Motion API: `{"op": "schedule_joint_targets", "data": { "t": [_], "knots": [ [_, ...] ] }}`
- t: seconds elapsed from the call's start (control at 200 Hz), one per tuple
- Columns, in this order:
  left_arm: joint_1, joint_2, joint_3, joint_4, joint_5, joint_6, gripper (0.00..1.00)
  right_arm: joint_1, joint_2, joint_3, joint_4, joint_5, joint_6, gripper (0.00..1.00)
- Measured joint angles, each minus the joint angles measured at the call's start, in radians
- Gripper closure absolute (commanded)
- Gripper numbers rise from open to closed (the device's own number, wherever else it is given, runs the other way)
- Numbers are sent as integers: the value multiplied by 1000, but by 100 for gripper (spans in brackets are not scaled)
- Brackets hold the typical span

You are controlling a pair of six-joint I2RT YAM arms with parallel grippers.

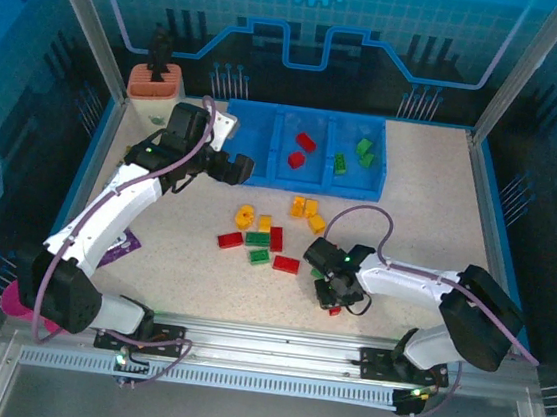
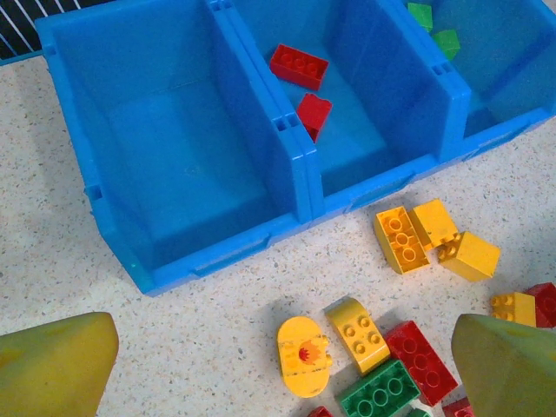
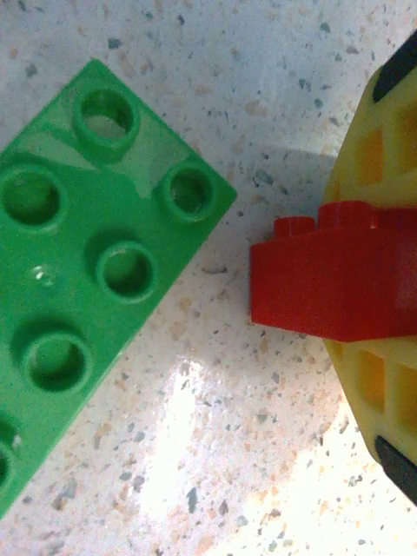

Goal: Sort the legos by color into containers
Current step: Pick up the lego from the bottom-center of the table, then place the lego in the container.

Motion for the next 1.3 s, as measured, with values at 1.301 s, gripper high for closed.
{"op": "schedule_joint_targets", "data": {
  "t": [1.301],
  "knots": [
    [0,-168,-69,153,-67,-21,1,-412,1038,1627,45,-43,-761,61]
  ]
}}
